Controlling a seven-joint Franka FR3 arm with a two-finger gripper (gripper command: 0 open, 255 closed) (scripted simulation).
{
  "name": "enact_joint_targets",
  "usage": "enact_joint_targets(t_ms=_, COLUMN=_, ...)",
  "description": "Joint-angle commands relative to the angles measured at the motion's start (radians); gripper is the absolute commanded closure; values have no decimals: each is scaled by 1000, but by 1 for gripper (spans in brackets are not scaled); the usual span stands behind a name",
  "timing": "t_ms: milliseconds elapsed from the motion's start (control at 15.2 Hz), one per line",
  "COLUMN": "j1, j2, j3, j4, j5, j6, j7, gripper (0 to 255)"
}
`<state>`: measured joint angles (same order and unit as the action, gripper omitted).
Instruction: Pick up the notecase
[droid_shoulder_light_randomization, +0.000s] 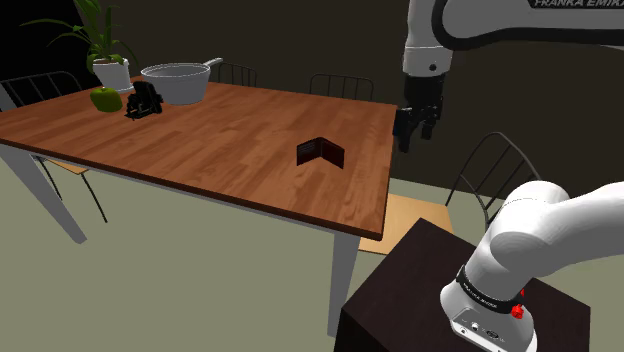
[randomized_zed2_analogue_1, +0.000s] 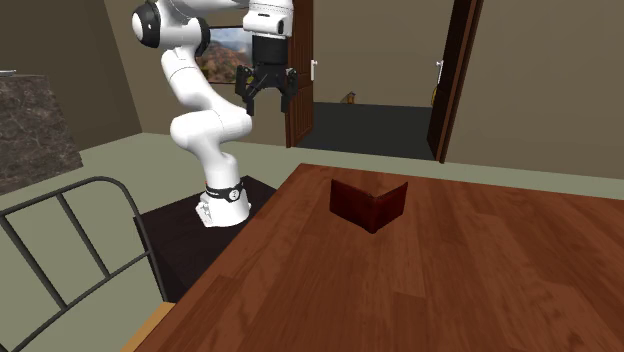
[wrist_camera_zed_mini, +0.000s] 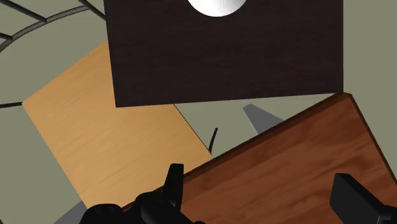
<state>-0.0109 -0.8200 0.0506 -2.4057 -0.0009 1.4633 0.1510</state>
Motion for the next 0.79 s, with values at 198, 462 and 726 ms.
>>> enact_joint_targets(t_ms=198, j1=-3, j2=102, j3=-7, j4=22, j5=-5, j6=91, j7=-13, gripper=0)
enact_joint_targets(t_ms=462, j1=-7, j2=245, j3=-15, j4=71, j5=-10, j6=199, j7=-29, gripper=0)
enact_joint_targets(t_ms=726, j1=-10, j2=392, j3=-22, j4=142, j5=-13, j6=289, j7=-44, gripper=0)
